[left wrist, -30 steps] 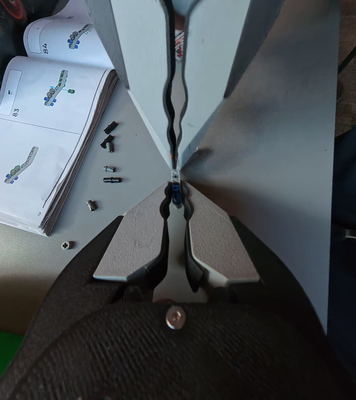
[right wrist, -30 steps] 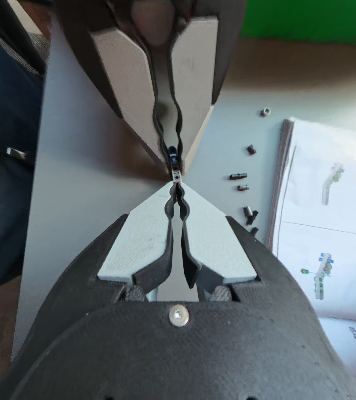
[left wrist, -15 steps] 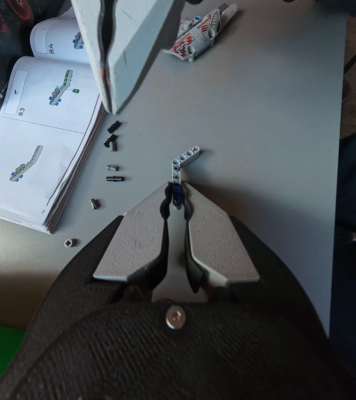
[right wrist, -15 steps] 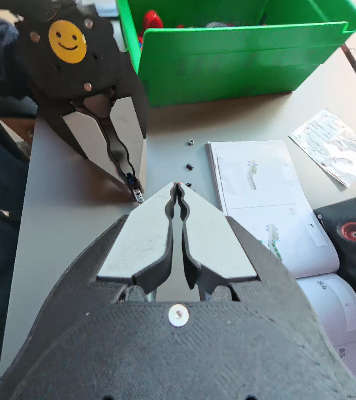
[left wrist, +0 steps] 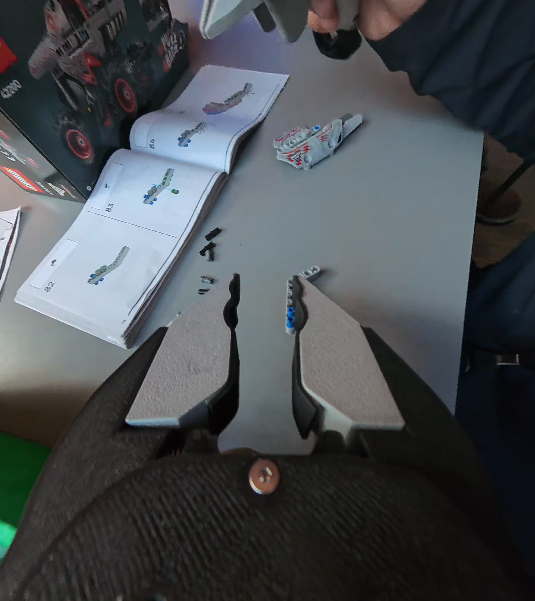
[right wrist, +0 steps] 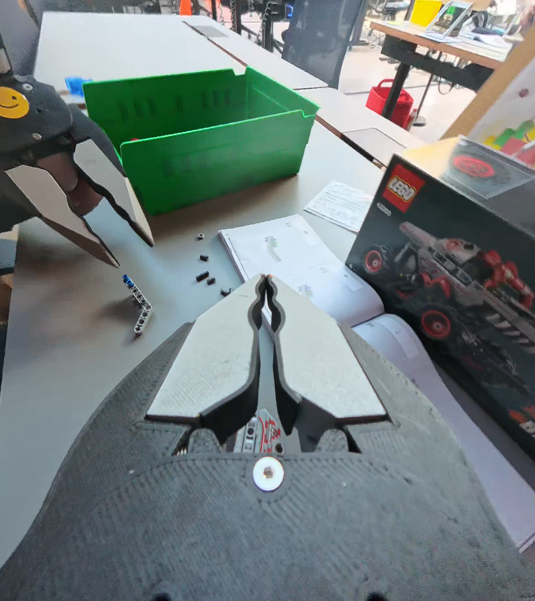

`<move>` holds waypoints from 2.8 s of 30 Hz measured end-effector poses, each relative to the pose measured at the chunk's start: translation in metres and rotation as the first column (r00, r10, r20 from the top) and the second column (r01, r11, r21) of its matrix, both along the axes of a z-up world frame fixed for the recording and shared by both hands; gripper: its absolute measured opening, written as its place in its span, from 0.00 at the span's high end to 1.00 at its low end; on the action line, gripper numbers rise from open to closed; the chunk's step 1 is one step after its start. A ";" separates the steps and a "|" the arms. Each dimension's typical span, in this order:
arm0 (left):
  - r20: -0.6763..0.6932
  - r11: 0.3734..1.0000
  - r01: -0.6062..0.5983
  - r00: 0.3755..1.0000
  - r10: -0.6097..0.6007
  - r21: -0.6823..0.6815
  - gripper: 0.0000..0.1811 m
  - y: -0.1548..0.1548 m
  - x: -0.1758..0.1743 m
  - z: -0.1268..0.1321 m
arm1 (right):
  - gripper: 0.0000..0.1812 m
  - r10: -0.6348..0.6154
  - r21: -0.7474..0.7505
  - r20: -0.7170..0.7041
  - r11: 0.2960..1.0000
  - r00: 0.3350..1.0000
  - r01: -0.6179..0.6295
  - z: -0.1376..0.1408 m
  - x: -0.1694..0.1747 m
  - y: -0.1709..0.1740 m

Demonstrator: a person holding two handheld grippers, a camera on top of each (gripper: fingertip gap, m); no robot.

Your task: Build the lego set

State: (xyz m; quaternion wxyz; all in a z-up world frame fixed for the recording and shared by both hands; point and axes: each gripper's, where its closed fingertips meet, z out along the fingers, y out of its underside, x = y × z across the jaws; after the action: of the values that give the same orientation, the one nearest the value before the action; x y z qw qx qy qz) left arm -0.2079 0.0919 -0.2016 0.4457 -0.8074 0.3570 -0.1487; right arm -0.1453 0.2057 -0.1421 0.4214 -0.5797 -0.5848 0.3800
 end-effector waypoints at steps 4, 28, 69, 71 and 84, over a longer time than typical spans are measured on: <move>0.055 0.999 -0.048 0.997 0.047 0.013 0.83 0.006 -0.002 0.007 | 1.00 -0.058 -0.153 0.005 0.987 0.998 0.058 -0.012 0.012 0.011; 0.127 0.991 -0.127 0.983 0.131 -0.038 0.84 0.011 -0.019 0.004 | 0.98 0.337 -0.255 0.726 0.941 0.600 -0.221 -0.016 -0.037 -0.198; 0.011 0.990 -0.097 0.995 0.099 -0.107 0.79 -0.001 -0.013 -0.012 | 0.83 -0.186 -0.276 0.306 0.921 0.934 0.274 -0.058 0.006 0.055; 0.016 0.988 -0.085 0.996 0.087 -0.127 0.78 -0.006 -0.013 -0.018 | 0.83 -0.174 -0.278 0.313 0.923 0.933 0.266 -0.062 0.002 0.052; 0.000 0.981 0.001 1.000 -0.001 -0.194 0.80 -0.016 0.003 -0.046 | 0.84 -0.129 -0.299 0.299 0.928 0.946 0.221 -0.064 -0.007 0.039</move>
State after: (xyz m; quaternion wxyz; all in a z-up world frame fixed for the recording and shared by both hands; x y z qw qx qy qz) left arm -0.2053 0.0757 -0.2476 0.3650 -0.8467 0.3411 -0.1830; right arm -0.1527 0.2451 -0.2058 0.2663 -0.7389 -0.5114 0.3488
